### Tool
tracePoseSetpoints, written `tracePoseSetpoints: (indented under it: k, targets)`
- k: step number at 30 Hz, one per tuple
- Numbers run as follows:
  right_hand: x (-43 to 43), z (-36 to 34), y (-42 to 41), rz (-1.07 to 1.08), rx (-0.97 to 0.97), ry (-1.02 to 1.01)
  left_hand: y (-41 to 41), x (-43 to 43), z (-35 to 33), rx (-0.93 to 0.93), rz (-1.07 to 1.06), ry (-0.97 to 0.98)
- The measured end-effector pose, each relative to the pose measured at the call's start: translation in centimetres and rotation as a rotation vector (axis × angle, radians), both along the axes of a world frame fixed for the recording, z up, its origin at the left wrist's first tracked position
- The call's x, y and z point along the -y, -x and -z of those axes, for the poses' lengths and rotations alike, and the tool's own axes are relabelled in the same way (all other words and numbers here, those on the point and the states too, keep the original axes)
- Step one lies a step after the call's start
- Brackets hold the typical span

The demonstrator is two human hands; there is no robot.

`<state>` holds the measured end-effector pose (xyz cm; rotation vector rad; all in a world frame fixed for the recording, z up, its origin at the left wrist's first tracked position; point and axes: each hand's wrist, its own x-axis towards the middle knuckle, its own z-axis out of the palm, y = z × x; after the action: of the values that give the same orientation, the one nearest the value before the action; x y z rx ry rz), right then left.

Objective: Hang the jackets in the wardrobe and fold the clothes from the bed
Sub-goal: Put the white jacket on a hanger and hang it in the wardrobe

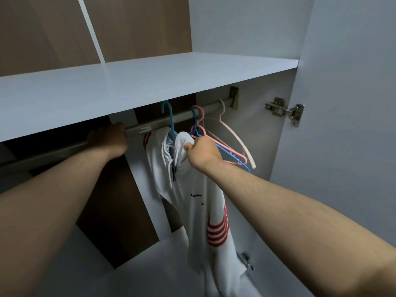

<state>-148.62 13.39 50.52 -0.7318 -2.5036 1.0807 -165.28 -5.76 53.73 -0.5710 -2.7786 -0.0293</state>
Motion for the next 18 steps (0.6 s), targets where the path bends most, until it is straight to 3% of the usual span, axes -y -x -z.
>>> tracePoseSetpoints:
  k: [11,18]
  targets:
    - [0.5,2.8,1.2,0.006,0.067,-0.009,0.0,0.2,-0.2,0.026,0.026,-0.015]
    - [0.2,3.2,0.2,-0.098,0.116,-0.067,0.0,0.2,0.0,0.033,0.029,-0.036]
